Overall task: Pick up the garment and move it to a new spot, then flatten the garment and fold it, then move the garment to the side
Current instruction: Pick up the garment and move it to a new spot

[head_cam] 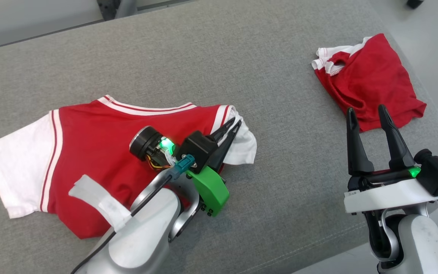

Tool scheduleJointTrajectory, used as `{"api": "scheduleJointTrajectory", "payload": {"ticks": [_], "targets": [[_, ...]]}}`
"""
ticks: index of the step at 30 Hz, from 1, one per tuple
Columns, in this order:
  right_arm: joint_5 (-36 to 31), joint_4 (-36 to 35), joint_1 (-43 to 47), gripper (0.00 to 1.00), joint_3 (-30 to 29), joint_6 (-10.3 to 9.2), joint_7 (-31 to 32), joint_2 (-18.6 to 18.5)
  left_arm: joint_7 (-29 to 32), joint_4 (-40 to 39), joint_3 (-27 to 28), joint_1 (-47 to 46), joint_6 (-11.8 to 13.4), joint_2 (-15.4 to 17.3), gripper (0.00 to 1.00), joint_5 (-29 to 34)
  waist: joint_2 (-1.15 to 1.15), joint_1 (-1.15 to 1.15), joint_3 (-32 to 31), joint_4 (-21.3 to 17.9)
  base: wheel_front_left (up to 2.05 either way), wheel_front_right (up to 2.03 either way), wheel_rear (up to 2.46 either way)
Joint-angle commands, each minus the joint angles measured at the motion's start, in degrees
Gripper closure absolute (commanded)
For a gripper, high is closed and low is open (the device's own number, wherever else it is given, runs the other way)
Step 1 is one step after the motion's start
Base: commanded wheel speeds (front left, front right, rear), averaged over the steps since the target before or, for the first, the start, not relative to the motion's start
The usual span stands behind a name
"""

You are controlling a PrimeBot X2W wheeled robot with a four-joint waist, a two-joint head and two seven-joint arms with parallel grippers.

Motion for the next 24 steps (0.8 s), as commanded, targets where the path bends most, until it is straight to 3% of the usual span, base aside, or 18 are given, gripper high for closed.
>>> {"api": "scheduleJointTrajectory", "payload": {"ticks": [1, 3, 4, 5, 6, 13, 24], "targets": [[0.8, 0.4, -0.1, 0.0, 0.1, -0.04, -0.6, 0.1, -0.4, 2.5, -0.5, -1.0, -0.6, -0.2, 1.0, -0.5, 0.0, 0.01, 2.8, -3.1, 0.0, 0.0, 0.0], [1.3, 1.1, -0.2, 0.0, 0.2, -0.04, -1.1, 0.1, -1.2, 6.0, -1.5, -1.5, -1.3, -0.9, 1.0, -0.9, 0.0, 0.01, 3.2, -3.4, 0.0, 0.0, 0.0], [1.4, 1.4, -0.2, 0.0, 0.2, -0.04, -1.3, 0.0, -1.7, 7.4, -1.9, -1.5, -1.5, -1.3, 0.85, -1.2, 0.0, 0.01, 3.3, -3.5, 0.0, 0.0, 0.0], [1.5, 1.6, -0.2, 0.0, 0.2, -0.04, -1.5, 0.0, -2.6, 8.2, -2.1, -1.7, -1.7, -1.7, 0.52, -1.6, 0.0, 0.01, 3.3, -3.4, 0.0, 0.0, 0.0], [1.5, 1.8, -0.2, 0.0, 0.1, -0.04, -1.7, 0.0, -3.3, 8.9, -2.4, -2.0, -1.9, -1.8, 0.0, -1.5, 0.0, 0.01, 3.3, -3.3, 0.0, 0.0, 0.0], [0.4, 2.7, 0.2, 0.0, -0.9, -0.04, -1.4, 0.0, -9.6, 7.8, -0.6, -0.7, -1.7, -1.6, 0.0, -4.7, 0.0, 0.01, 0.5, 0.2, 0.0, 0.0, 0.0], [-2.9, 1.7, 1.4, 0.0, -0.9, -0.04, 1.3, 0.0, -12.9, 2.6, 12.8, 4.5, 6.3, 4.4, 0.0, -8.6, 0.0, 0.01, -3.9, 7.2, 0.0, 0.0, 0.0]]}}
